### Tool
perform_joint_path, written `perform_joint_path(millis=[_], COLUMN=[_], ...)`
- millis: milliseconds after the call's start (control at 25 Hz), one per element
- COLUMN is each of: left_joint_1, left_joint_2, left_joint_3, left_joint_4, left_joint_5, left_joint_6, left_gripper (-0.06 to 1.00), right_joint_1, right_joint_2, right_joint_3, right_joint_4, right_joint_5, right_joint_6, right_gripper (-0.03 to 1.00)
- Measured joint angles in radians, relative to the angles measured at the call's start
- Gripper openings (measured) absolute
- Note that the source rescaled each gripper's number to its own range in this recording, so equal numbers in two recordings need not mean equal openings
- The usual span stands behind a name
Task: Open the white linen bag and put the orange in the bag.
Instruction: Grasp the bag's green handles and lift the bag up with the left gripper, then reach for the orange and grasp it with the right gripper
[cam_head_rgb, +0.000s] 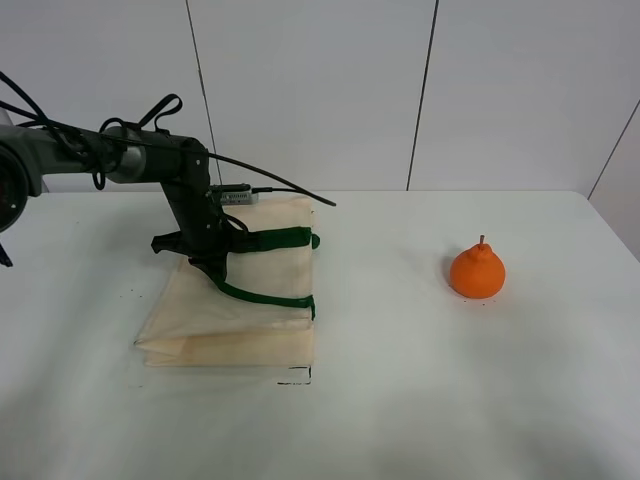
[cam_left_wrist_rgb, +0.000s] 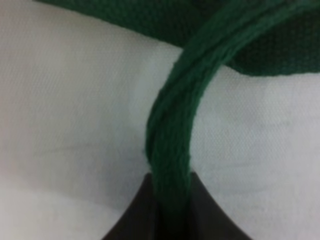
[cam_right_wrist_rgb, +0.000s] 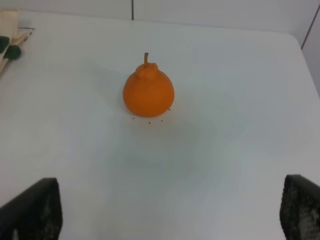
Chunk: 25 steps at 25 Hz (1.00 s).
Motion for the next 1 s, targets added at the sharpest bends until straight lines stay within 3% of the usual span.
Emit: perform_joint_path(millis=[240,440,600,760,1000], left_joint_1=[0.0,-0.003,-0.016,-0.038,-0.06], left_joint_2=[-0.014,-0.079,-0.137,-0.225,-0.337], left_joint_3=[-0.181,-0.394,-0.509,-0.52,-0.523], left_joint_4=[0.0,-0.009,-0.026,-0.026,-0.026], left_joint_5=[0.2,0.365,0.369,0.37,0.37], left_joint_6=[0.001,0.064,0.098,0.112,0.119], left_gripper=[0.01,0.01,0.01,0.0,0.0], right_joint_1=[0.0,0.0,0.0,0.0,0.0], right_joint_2=[0.0,0.0,0.0,0.039,0.405], right_joint_3=[0.0,0.0,0.0,-0.01,-0.103], right_joint_4=[0.0,0.0,0.0,0.0,0.002], right_joint_5=[0.0,0.0,0.0,-0.001,-0.064], right_joint_6=[0.0,0.001,0.001,0.025,0.049], right_gripper=[1.0,1.0,1.0,1.0,1.0])
